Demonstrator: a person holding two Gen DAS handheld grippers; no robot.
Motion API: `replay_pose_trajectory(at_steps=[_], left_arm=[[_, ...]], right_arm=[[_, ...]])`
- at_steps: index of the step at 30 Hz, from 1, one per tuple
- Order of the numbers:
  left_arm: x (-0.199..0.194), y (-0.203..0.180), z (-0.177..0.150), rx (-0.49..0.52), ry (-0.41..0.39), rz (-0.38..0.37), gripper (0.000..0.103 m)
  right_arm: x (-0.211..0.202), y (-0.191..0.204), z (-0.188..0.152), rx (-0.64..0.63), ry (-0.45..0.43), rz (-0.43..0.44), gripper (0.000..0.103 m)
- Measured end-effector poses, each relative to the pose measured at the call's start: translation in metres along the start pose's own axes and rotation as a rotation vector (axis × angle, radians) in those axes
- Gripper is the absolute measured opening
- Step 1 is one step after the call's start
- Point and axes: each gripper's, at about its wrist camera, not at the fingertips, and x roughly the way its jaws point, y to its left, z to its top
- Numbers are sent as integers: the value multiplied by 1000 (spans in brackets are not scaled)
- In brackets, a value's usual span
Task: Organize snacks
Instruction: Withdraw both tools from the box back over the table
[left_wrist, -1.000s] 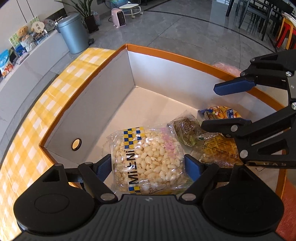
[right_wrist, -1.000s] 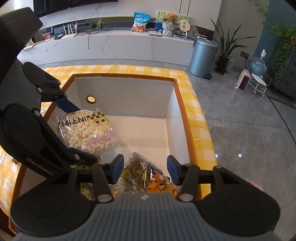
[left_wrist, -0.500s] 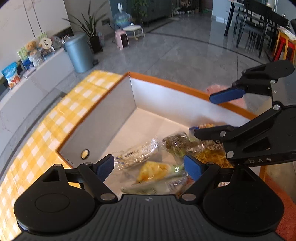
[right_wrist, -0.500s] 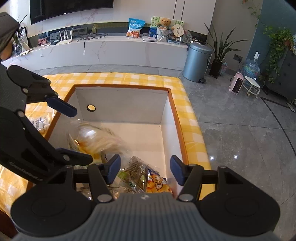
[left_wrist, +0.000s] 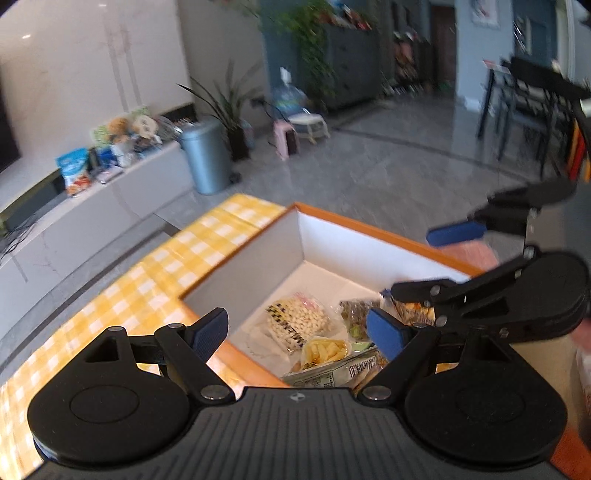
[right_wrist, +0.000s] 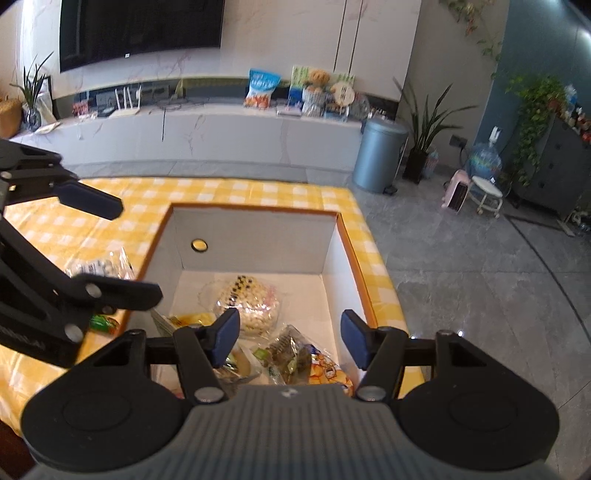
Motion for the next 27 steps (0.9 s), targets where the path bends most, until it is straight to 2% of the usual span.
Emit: replay_pose_trajectory(at_steps=[8, 10, 12, 17, 27], left_arm=[[-49, 6, -25, -82, -117, 116, 99], [-58, 7, -32, -108, -133, 140, 96], [-65, 9, -40, -145, -147, 156, 93], [-81, 25, -62, -263, -177, 165, 90], [-95, 59, -114, -425, -120, 236, 85]], right_arm=[[-29, 32, -13, 57, -110, 8, 60], [-36, 40, -16, 71, -129, 19, 62], [-42, 51, -18, 87, -144, 36, 66], [-52, 76, -24, 118, -167, 84, 66], [-52, 131, -45, 111, -149, 173, 68]])
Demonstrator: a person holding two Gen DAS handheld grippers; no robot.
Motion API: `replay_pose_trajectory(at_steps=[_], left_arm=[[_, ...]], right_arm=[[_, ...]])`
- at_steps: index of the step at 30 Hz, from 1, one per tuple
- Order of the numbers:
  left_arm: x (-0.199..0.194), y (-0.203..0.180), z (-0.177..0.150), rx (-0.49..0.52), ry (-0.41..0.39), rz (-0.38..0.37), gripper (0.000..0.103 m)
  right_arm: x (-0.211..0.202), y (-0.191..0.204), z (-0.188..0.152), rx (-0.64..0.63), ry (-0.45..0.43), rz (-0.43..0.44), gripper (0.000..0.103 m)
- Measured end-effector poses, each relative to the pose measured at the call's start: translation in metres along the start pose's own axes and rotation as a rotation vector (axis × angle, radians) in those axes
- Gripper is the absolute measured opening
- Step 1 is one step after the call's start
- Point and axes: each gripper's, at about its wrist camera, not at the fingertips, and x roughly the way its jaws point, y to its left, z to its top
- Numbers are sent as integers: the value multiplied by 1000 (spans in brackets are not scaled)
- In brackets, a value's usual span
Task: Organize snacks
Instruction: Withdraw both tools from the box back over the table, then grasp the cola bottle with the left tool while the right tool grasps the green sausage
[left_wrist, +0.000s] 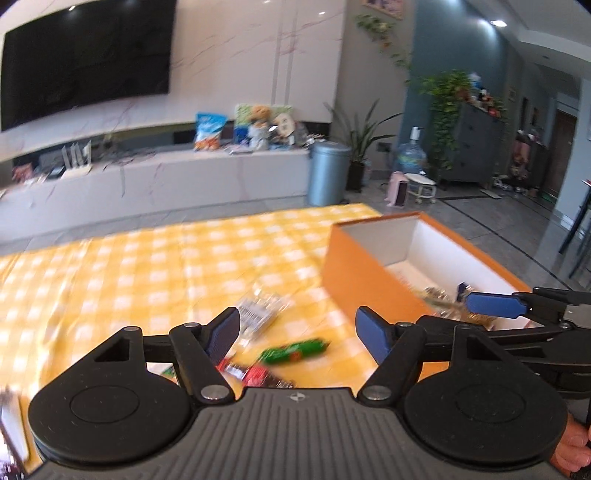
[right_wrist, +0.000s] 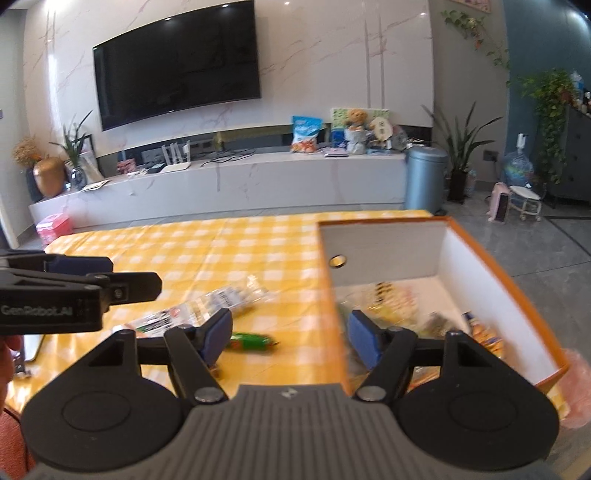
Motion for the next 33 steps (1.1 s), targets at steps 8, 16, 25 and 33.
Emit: replay_pose_trajectory(at_steps=[8, 16, 25, 33], left_arm=[[-5, 30, -23, -78, 22, 43, 82], [-2, 58, -42, -140, 52, 70, 82], [21, 78, -49, -141, 110, 76, 82], [47, 87, -52, -50, 151, 63, 87]], right_arm=[[19, 29, -19, -19, 1, -1, 68], [48, 49, -33, -39, 65, 60, 68], [85, 59, -31, -87, 140, 83, 68], [130, 61, -28, -120, 231, 64, 62]])
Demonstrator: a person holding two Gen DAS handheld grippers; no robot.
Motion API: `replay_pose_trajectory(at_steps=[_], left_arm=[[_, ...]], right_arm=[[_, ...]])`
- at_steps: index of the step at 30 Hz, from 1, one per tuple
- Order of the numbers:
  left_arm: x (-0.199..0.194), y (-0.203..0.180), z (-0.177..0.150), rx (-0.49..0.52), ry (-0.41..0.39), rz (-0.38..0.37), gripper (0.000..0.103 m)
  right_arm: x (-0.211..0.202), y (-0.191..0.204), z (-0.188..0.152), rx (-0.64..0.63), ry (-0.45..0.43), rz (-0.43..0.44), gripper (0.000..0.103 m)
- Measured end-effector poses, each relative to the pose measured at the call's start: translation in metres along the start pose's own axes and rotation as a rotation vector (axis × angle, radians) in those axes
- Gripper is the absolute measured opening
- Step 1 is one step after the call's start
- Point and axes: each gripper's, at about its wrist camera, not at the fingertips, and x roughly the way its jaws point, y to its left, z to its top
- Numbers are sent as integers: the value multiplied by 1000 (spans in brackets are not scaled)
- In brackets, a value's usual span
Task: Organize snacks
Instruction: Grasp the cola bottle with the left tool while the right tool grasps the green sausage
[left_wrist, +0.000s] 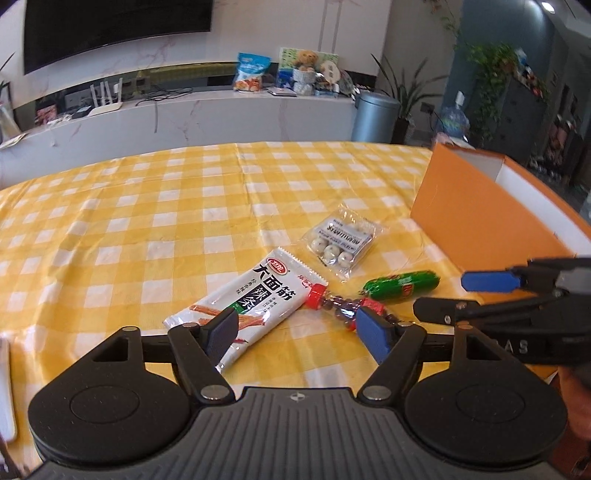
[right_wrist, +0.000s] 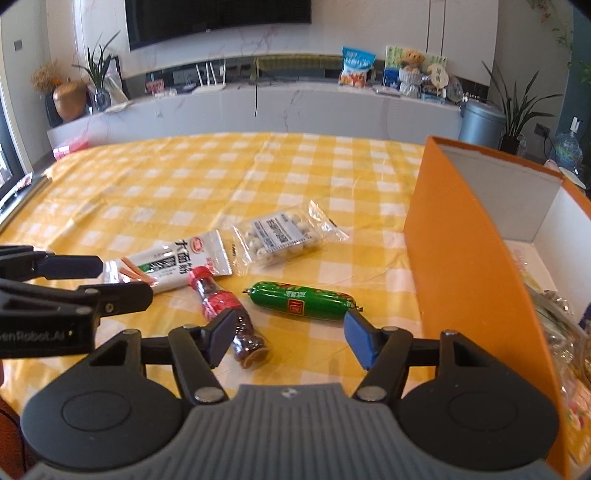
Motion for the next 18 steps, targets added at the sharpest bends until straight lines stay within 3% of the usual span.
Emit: replay_pose_trajectory(at_steps=[7, 14, 18], left_arm=[[21, 6, 3, 18, 66, 0, 86], [26, 16, 9, -240, 121, -108, 75], [32, 12, 11, -316, 138, -143, 71]], right_arm=[[32, -4, 9, -53, 47, -12, 60], [47, -5, 17, -117, 50, -9, 60], [50, -6, 17, -141, 37, -6, 59]])
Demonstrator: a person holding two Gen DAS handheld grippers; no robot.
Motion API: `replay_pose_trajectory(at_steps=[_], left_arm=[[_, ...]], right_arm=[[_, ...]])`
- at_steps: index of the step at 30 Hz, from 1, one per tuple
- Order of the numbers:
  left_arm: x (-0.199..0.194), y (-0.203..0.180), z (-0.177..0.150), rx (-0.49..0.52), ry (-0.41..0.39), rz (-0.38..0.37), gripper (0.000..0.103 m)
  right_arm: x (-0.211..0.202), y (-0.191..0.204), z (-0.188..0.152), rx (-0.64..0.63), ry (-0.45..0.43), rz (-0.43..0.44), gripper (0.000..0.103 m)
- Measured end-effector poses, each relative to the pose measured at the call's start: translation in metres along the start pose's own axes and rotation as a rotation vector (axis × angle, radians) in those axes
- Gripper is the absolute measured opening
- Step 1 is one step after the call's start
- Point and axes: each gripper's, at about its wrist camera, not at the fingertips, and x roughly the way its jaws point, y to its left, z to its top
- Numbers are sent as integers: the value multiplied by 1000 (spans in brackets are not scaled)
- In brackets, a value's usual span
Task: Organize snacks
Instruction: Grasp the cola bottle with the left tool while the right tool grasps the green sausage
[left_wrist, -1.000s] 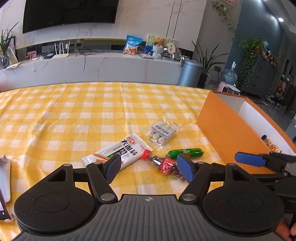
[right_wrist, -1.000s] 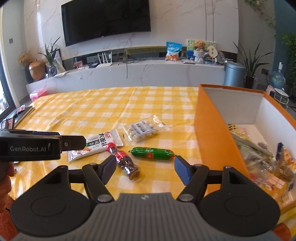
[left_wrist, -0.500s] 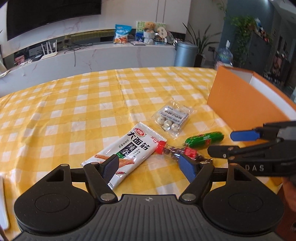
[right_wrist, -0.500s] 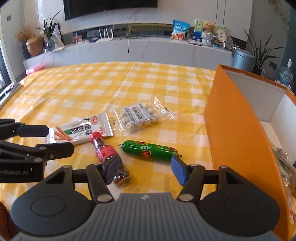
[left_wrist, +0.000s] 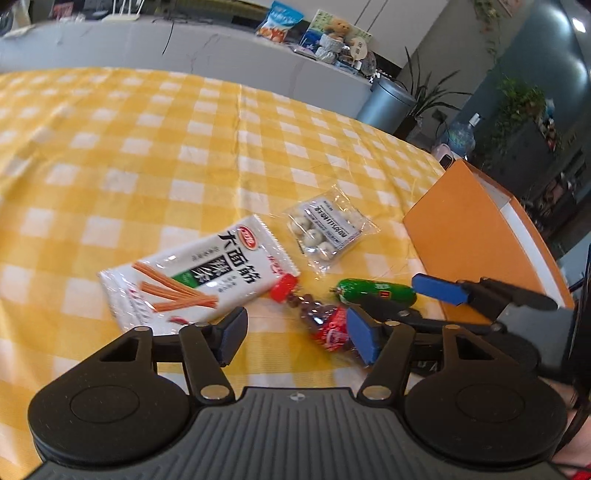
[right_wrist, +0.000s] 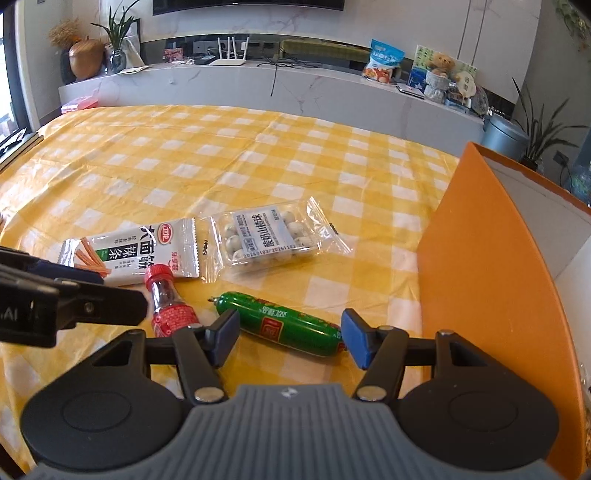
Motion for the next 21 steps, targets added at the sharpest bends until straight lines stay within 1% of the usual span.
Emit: replay_pose_trajectory(at_steps=[5, 7, 9, 12, 14, 15, 16, 17, 21], left_arm=[[9, -7, 1, -58, 28, -6, 68], [14, -8, 1, -87, 44, 14, 68], [16, -9, 1, -102, 52, 28, 67], [16, -11, 1, -113, 57, 26, 66], [18, -12, 1, -118, 65, 29, 64], [19, -13, 1, -120, 66, 28, 63], [20, -15, 1, -120, 68, 28, 63], [21, -16, 1, -119, 69, 29, 62], [24, -21, 0, -112, 75, 36, 61]], right_arm=[[5, 1, -1, -42, -13, -11, 58], [11, 2, 1, -51, -10, -26, 58], [14, 3, 3, -51, -8, -35, 56], [12, 3, 2, -50, -11, -29, 46], [9, 4, -1, -66, -12, -50, 32], [7, 4, -2, -67, -12, -54, 30], [3, 4, -4, -60, -12, -52, 24], [0, 2, -5, -47, -12, -43, 20], [-14, -4, -10, 39, 17, 25, 14]])
